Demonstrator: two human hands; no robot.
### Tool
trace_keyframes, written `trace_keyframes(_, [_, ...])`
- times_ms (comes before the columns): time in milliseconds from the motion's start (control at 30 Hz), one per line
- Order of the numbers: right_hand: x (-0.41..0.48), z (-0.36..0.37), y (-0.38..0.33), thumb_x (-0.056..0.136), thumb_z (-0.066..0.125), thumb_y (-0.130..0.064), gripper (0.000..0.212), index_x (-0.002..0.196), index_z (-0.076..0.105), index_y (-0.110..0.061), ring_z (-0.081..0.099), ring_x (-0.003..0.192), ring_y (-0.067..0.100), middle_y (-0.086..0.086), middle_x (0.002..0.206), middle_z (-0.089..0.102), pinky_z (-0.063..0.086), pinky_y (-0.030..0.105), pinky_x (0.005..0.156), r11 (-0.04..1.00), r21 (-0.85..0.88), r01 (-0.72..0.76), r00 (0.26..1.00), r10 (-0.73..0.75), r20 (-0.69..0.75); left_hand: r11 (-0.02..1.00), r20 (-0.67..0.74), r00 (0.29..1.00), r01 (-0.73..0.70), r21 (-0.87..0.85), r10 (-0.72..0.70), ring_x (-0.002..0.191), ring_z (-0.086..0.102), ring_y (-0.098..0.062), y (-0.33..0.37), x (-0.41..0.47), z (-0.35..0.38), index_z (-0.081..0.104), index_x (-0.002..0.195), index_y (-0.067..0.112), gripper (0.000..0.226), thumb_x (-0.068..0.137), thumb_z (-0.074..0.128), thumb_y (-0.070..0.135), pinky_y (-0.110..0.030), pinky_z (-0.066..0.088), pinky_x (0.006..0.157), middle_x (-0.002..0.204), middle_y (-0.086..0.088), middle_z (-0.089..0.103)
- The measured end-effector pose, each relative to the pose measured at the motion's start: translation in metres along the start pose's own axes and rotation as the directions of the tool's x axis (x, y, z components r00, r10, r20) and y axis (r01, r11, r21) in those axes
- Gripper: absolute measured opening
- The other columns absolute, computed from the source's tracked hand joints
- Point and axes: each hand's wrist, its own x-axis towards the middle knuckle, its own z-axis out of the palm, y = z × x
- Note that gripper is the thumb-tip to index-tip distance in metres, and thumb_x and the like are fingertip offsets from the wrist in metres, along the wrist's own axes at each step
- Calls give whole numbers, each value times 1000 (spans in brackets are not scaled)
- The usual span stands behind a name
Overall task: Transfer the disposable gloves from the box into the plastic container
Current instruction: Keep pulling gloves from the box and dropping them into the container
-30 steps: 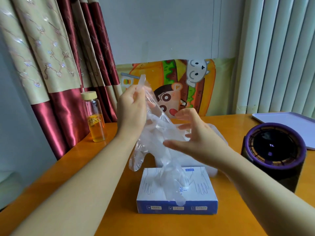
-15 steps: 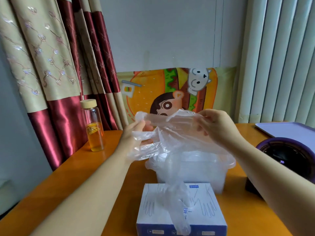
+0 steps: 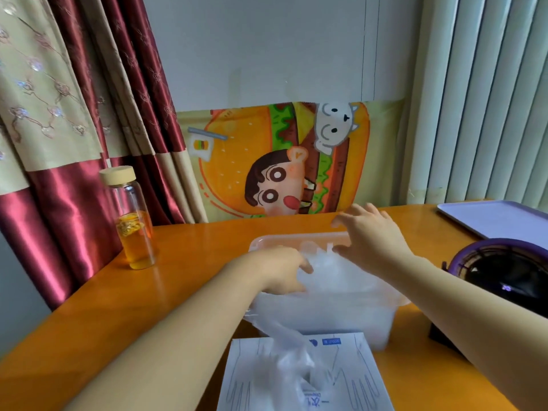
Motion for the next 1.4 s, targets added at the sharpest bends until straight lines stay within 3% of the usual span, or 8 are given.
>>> trace_keyframes(133, [-4, -6, -6, 86, 68, -28, 28, 113, 66, -24, 60, 94, 12, -6, 110, 67, 52, 25, 82, 959, 230, 167, 958, -214, 194, 997, 72, 996, 39, 63, -44, 137, 35, -22, -3, 9, 0, 38, 146, 30, 57, 93, 58, 38, -29, 32, 106, 155, 3, 31])
trace_keyframes(233, [-5, 9, -7, 86, 66, -35, 62, 141, 42, -17, 49, 121, 18, 1, 136, 52, 40, 26, 101, 973, 123, 194, 804, -230, 548, 988, 159, 985, 37, 150, -61, 139, 33, -23, -4, 20, 4, 30, 149, 31, 57, 97, 52, 29, -33, 33, 109, 156, 2, 28])
trace_keyframes(400, [8, 34, 1, 92, 59, -31, 76, 151, 14, -14, 43, 127, 26, 10, 144, 40, 37, 35, 108, 984, 38, 175, 667, -147, 730, 965, 267, 957, 45, 258, -116, 138, 33, -28, -3, 39, 11, 18, 154, 19, 62, 97, 42, 9, -36, 37, 108, 157, -7, 25])
trace_keyframes(767, [15, 45, -1, 98, 46, -22, 63, 152, 13, -24, 29, 139, 22, 0, 157, 21, 32, 30, 109, 976, 24, 216, 562, -145, 815, 977, 383, 917, 31, 209, -111, 144, 23, -26, -6, 48, 22, 14, 154, 15, 58, 101, 36, 8, -40, 26, 115, 160, -6, 16])
trace_keyframes(933, [10, 0, 4, 81, 65, -53, 71, 142, 39, -28, 49, 124, 19, -4, 144, 43, 38, 32, 106, 973, 130, 190, 679, -226, 699, 997, 193, 981, -13, 74, -2, 130, 45, -17, -10, 11, -18, 36, 147, 20, 56, 97, 50, 40, -37, 38, 109, 147, 4, 44])
trace_keyframes(1067, [-13, -46, -4, 84, 67, -38, 34, 116, 64, -24, 62, 88, 5, -9, 110, 67, 47, 14, 78, 915, 356, 190, 836, -340, 430, 974, -73, 994, -100, -206, 86, 114, 55, 2, -15, -37, -32, 52, 134, 32, 39, 95, 57, 29, -25, 45, 101, 126, 19, 58])
trace_keyframes(1167, [-41, -62, -16, 86, 66, -33, 15, 98, 70, -25, 65, 77, 1, -10, 89, 72, 52, 16, 72, 881, 421, 218, 819, -399, 412, 920, -163, 978, -178, -350, 127, 96, 60, 10, -9, -68, -23, 61, 113, 42, 26, 90, 64, 30, -19, 52, 87, 107, 26, 64])
trace_keyframes(1400, [-91, -34, -35, 80, 66, -52, 52, 125, 56, -26, 60, 97, 5, -12, 114, 65, 47, 22, 89, 914, 324, 245, 676, -401, 619, 989, -26, 991, -131, 67, 133, 100, 57, -6, 8, -85, 19, 63, 119, 28, 29, 90, 64, 27, -21, 46, 85, 109, 14, 62])
